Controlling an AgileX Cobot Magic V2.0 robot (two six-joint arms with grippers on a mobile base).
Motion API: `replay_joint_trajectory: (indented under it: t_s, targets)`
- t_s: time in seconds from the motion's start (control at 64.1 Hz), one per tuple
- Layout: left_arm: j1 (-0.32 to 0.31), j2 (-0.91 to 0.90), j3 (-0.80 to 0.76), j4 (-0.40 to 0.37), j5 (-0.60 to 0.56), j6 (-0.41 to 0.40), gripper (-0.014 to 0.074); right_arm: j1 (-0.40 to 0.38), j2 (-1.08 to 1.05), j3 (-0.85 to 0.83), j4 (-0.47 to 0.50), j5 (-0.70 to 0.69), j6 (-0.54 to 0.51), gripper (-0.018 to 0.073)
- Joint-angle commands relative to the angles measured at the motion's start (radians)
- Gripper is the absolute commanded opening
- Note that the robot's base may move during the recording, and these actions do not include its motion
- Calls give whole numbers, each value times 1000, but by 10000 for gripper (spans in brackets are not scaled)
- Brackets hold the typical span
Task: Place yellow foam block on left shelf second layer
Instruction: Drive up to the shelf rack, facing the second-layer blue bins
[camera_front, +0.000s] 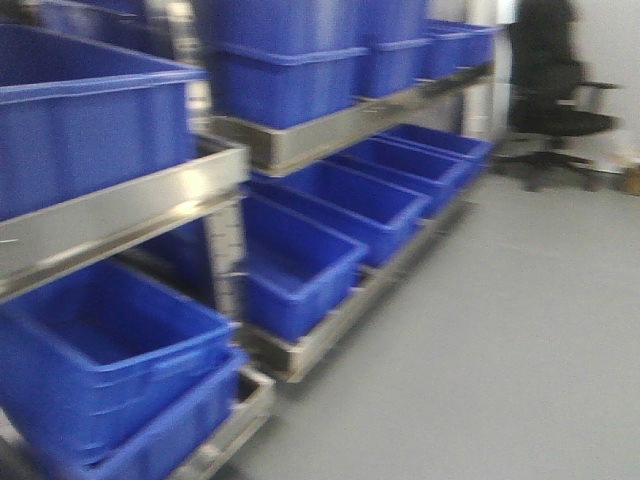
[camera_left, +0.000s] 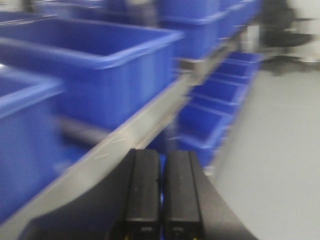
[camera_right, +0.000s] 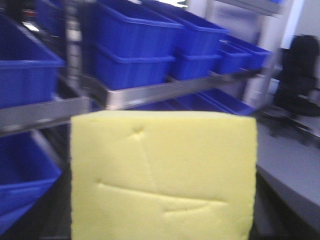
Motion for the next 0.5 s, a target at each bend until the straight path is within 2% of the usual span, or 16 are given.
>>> replay_joint_trajectory:
  t_s: [0.0,0.484]
  targets:
    - [-8,-13,28,-3,-86,-4,136,-6,17,-29,-5,-95,-2,319]
    - [-8,-13,28,-3,-86,-4,136,-6,17,-29,-5,-95,-2,319]
